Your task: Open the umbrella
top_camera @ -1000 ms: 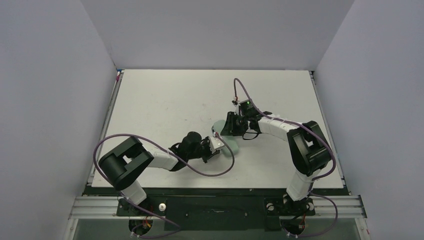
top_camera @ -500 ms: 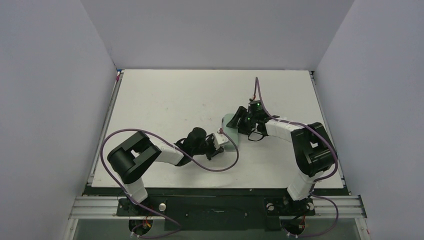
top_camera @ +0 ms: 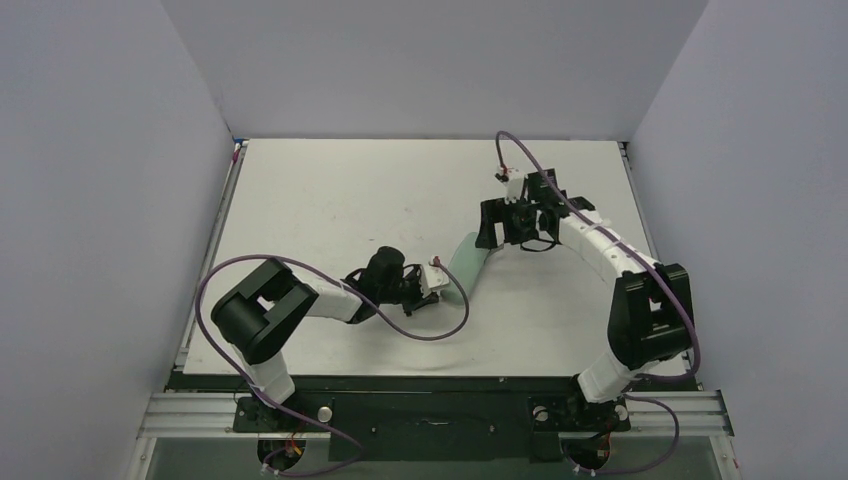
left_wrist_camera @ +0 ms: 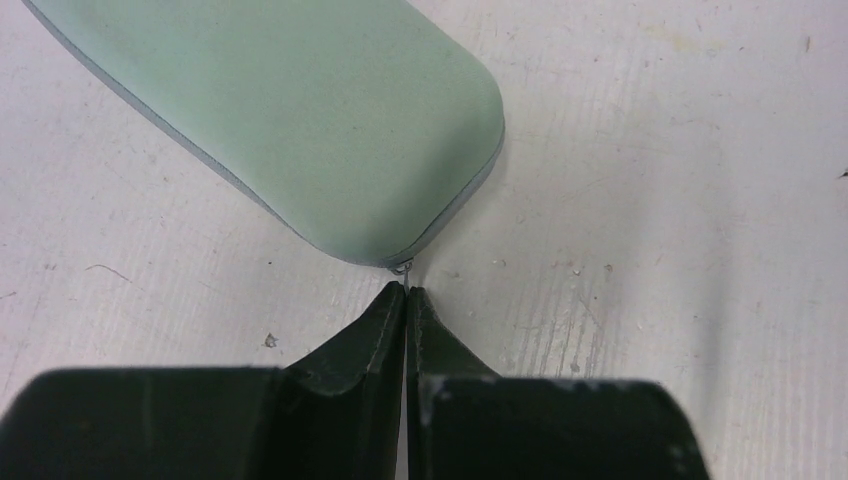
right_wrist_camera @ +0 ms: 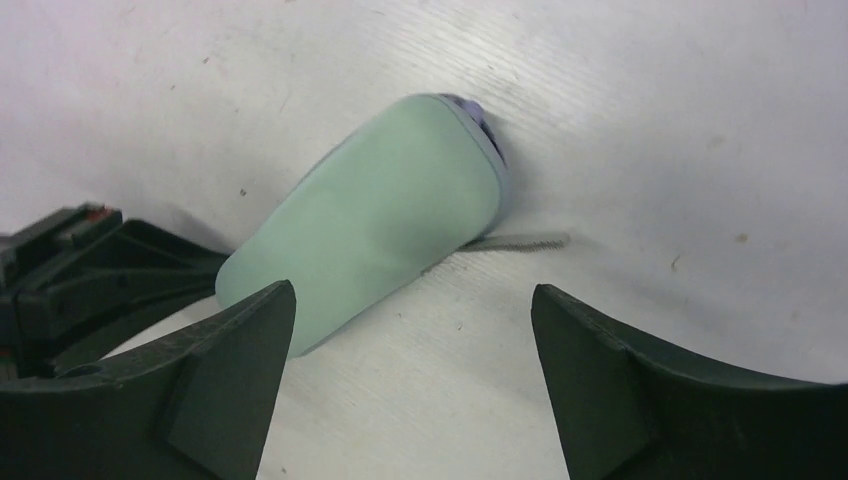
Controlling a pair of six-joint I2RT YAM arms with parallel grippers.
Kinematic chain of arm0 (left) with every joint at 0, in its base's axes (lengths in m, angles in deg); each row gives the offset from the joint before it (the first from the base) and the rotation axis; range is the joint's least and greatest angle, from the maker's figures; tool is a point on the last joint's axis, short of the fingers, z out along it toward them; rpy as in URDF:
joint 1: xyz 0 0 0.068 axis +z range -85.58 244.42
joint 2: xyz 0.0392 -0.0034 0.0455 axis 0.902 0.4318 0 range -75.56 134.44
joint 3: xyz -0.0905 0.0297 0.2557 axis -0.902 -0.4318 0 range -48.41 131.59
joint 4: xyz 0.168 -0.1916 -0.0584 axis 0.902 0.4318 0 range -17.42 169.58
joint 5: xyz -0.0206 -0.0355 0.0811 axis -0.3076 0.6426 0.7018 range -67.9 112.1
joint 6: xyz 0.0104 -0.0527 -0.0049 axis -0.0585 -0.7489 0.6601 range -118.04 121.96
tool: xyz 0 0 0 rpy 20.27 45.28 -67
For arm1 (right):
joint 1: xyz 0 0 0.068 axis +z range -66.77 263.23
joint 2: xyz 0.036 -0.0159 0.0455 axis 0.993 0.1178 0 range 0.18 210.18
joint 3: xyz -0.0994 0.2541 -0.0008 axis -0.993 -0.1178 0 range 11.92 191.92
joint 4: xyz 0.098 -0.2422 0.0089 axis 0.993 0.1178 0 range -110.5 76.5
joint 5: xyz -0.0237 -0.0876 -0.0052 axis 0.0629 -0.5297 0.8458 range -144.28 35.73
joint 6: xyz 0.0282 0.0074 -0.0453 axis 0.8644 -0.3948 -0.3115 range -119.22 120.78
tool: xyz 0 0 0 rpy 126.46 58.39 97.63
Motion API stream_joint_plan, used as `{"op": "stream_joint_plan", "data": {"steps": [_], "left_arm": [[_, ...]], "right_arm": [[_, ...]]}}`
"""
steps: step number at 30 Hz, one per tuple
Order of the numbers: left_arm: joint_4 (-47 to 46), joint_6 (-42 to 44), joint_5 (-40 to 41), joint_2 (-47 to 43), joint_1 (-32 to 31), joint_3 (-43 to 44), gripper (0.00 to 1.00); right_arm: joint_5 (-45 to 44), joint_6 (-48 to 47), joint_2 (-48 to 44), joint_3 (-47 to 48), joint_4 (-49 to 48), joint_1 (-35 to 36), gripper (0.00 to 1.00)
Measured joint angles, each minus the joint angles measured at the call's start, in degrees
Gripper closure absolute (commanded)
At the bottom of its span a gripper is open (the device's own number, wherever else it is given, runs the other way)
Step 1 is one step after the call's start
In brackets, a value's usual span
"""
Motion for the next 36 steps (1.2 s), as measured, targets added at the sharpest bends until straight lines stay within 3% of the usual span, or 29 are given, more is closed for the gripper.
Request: {"op": "stream_joint_plan", "data": {"steps": [6, 12, 16, 20, 29, 31, 36], "left_arm": [[2.36, 3.26, -2.27, 0.76, 1.42, 1.7, 1.0], [4.26, 6.34, -3.54, 1.7, 2.84, 3.58, 1.0], [5.51, 7.56, -3.76, 2.25, 3.52, 4.83, 1.0], [6.14, 7.67, -3.87, 2.49, 3.72, 5.42, 1.0], [6.71, 7.26, -3.74, 1.7, 3.69, 4.79, 1.0], [6.86, 7.28, -3.63, 0.81, 3.52, 4.0, 1.0], [7.04, 7.13, -3.67, -0.37, 3.06, 3.1, 1.0]], "right_arm": [[5.35, -21.68, 8.13, 16.13, 10.58, 3.21, 0.15], [3.76, -30.8, 18.91, 26.53, 16.57, 7.02, 0.13], [1.75, -35.19, 22.64, 27.06, 19.5, 9.49, 0.14], [1.29, -37.94, 23.56, 26.99, 21.46, 10.23, 0.22], [2.71, -37.55, 23.52, 24.76, 21.59, 9.31, 0.36], [3.32, -36.94, 23.26, 24.02, 21.07, 9.11, 0.35], [6.62, -38.45, 20.09, 19.12, 20.96, 7.23, 0.23]]}}
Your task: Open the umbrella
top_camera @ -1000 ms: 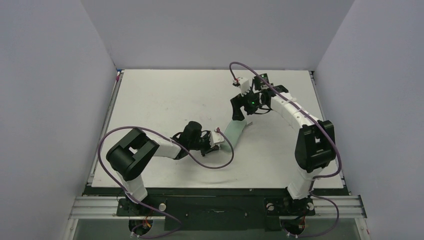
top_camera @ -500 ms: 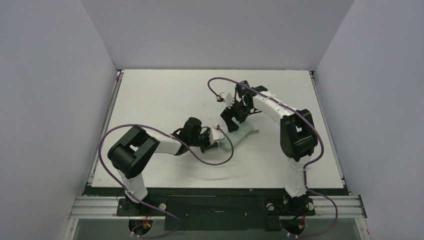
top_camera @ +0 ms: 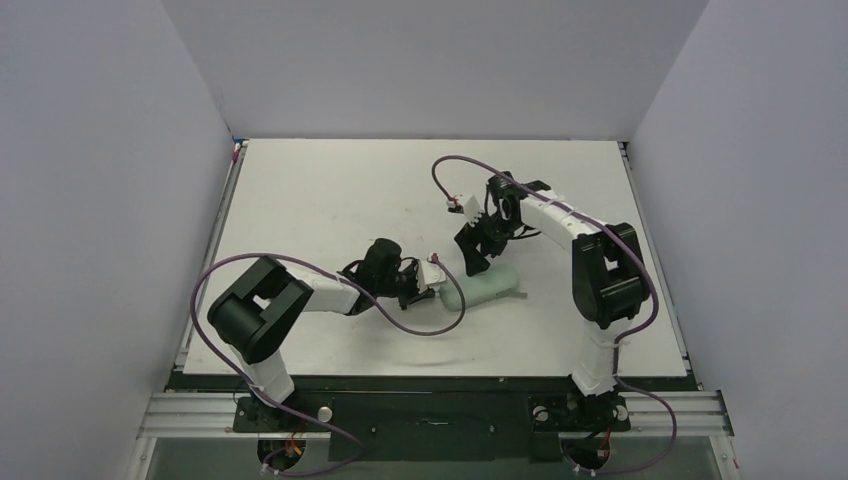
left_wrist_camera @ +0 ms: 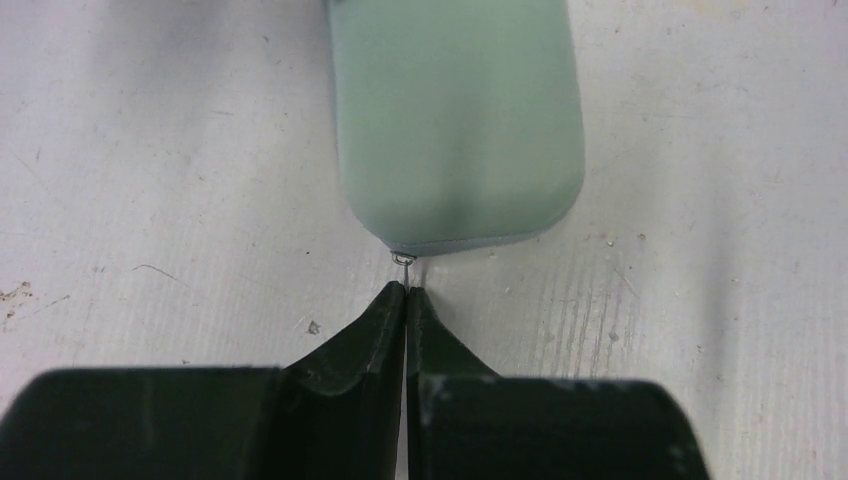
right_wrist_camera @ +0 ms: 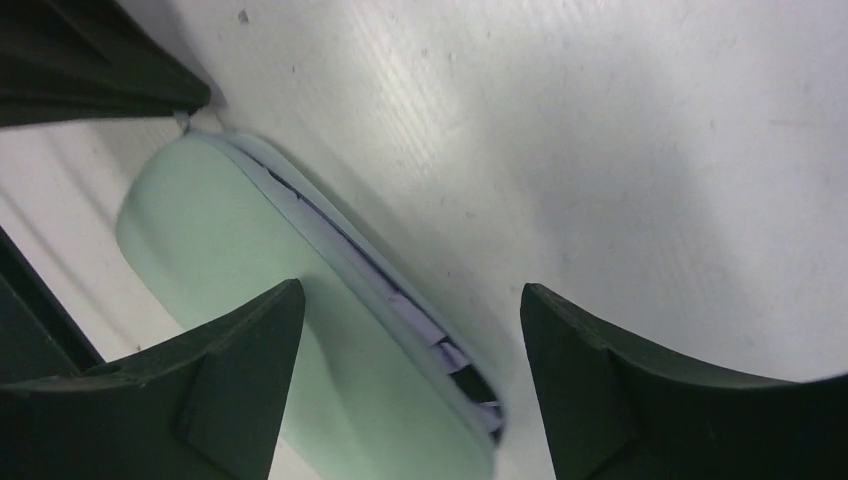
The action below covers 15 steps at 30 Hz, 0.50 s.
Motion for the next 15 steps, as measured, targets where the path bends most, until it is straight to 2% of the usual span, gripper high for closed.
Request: {"op": "stream_joint_plan", "data": {"steps": [9, 15], "left_arm": [[0.2, 0.04, 0.0, 0.59, 0.35, 0.46, 1.0], [0.5, 0.2, -0.04, 1.33, 0.52, 1.42, 1.0]], "right_arm": [[1.7, -13.75, -4.02, -2.54, 8.72, -3.82, 0.17], [4.61, -15.91, -4.28, -1.99, 12.66, -1.79, 0.17]]}}
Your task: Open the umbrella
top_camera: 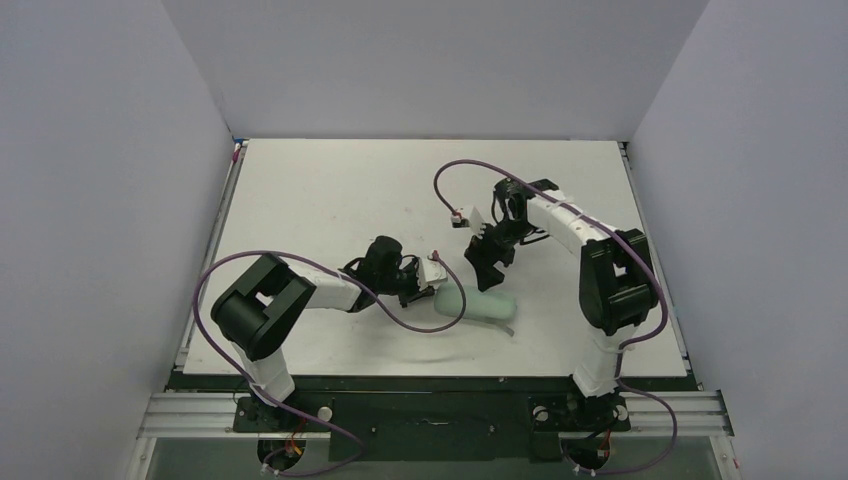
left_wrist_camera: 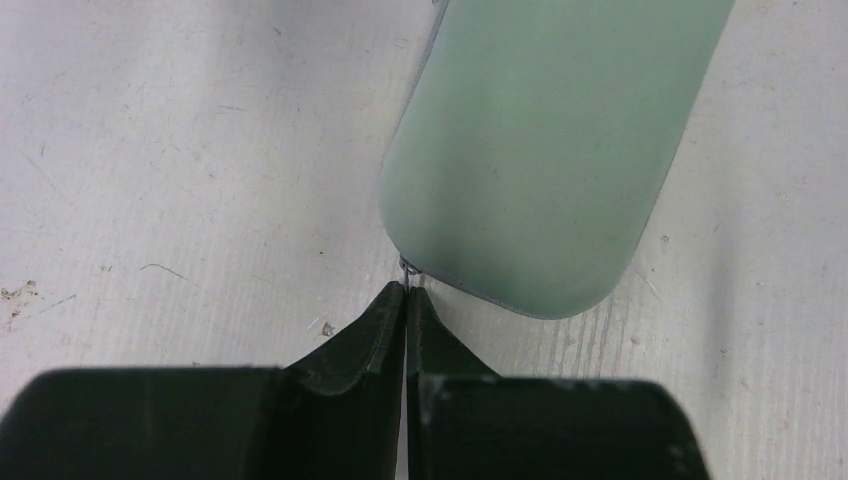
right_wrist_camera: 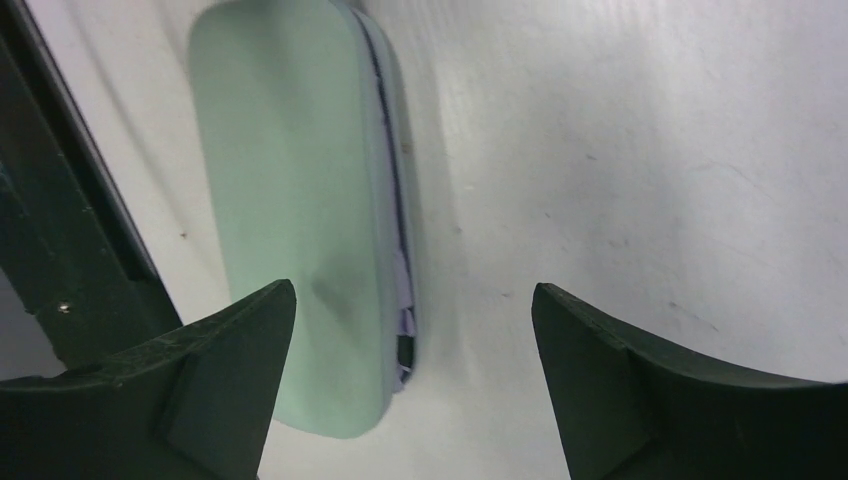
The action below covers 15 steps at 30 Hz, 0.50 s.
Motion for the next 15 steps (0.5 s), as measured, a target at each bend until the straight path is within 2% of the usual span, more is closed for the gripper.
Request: {"op": "stream_joint_plan", "data": {"steps": [5, 9, 15], "left_arm": [[0.04, 0.24, -0.15, 0.0, 0.02, 0.0, 1.0], [0.02, 0.28, -0.15, 0.0, 0.02, 0.0, 1.0], [-0.02, 0.2, -0.15, -0.02, 0.02, 0.0, 1.0]], "right_arm": [[3.54, 2.91, 0.15, 0.0, 1.01, 3.04, 0.17], [5.57, 7.15, 1.27, -0.11, -0.09, 5.07, 0.24], [4.68, 12.81, 2.23, -3.19, -4.68, 5.77, 0.53]]}}
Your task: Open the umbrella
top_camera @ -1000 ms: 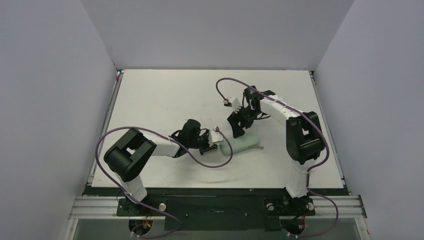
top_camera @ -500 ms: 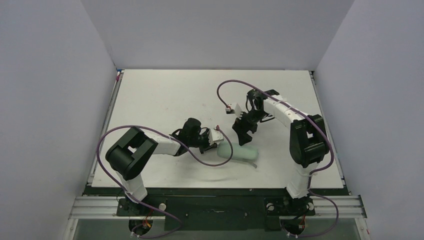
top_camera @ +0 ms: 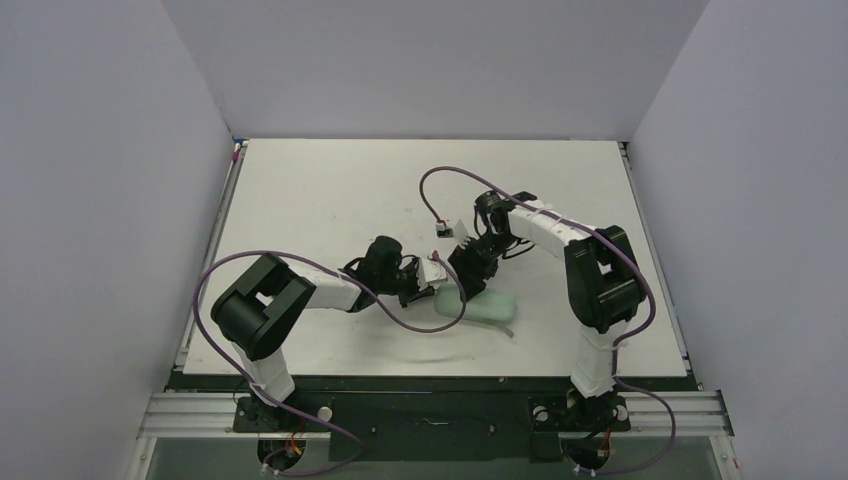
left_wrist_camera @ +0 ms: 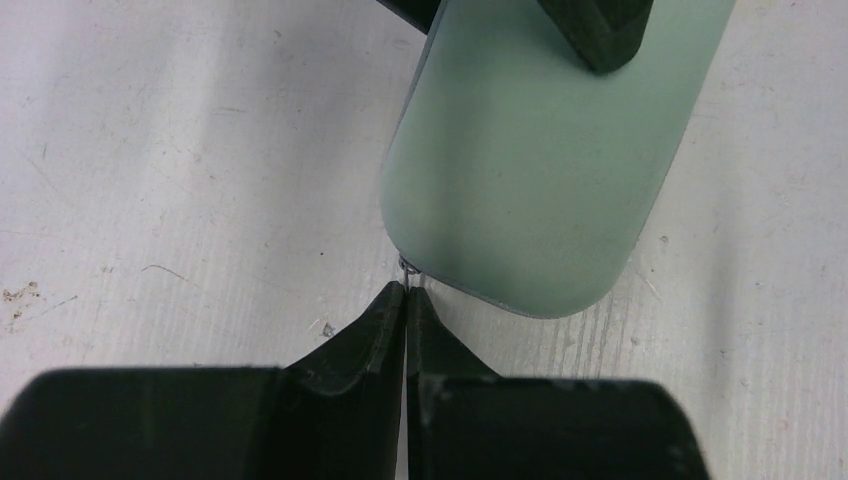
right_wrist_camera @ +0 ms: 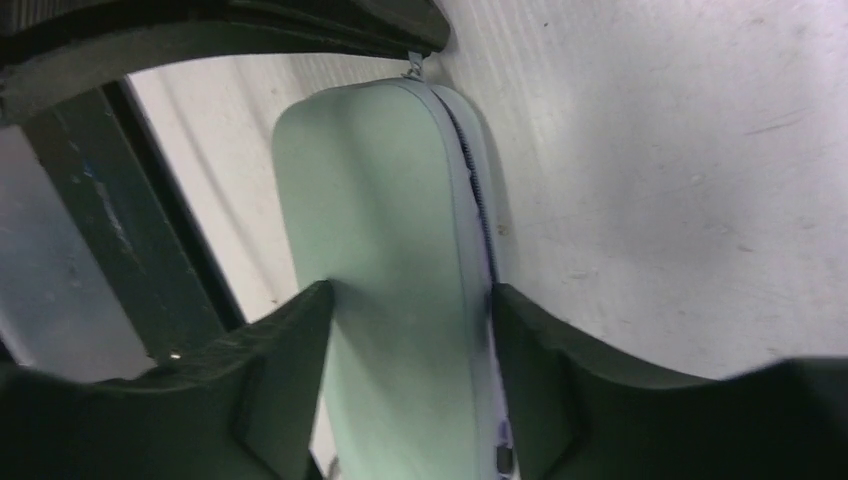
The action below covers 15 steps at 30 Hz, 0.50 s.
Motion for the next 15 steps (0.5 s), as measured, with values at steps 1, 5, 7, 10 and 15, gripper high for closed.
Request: {"op": "stream_joint_plan", "data": {"steps": [1, 5, 7, 10, 15], "left_arm": [[-0.02, -0.07, 0.0, 0.0, 0.0, 0.0, 1.0], [0.13, -0.31, -0.02, -0.61, 0.0, -0.24, 1.0], [0.42, -0.37, -0.07, -1.88, 0.0, -0.94, 1.0], [0.85, -0.24, -0.09, -3.58, 0.0, -2.25, 1.0], [2.16, 0.17, -0.87, -6.16, -0.02, -4.87, 1.0]], "right_arm": [[0.11, 0.39, 0.24, -0.07, -0.02, -0.04, 0.62], [0.72, 2.38, 0.74, -0.31, -0.09, -0.2, 0.89], [1.09, 2.67, 0.74, -0.33, -0.11, -0.42, 0.99], [1.95, 2.89, 0.74, -0.46, -0.15, -0.68, 1.0], [3.5, 4.17, 0.66, -1.42, -1.44, -1.64, 1.0]]}}
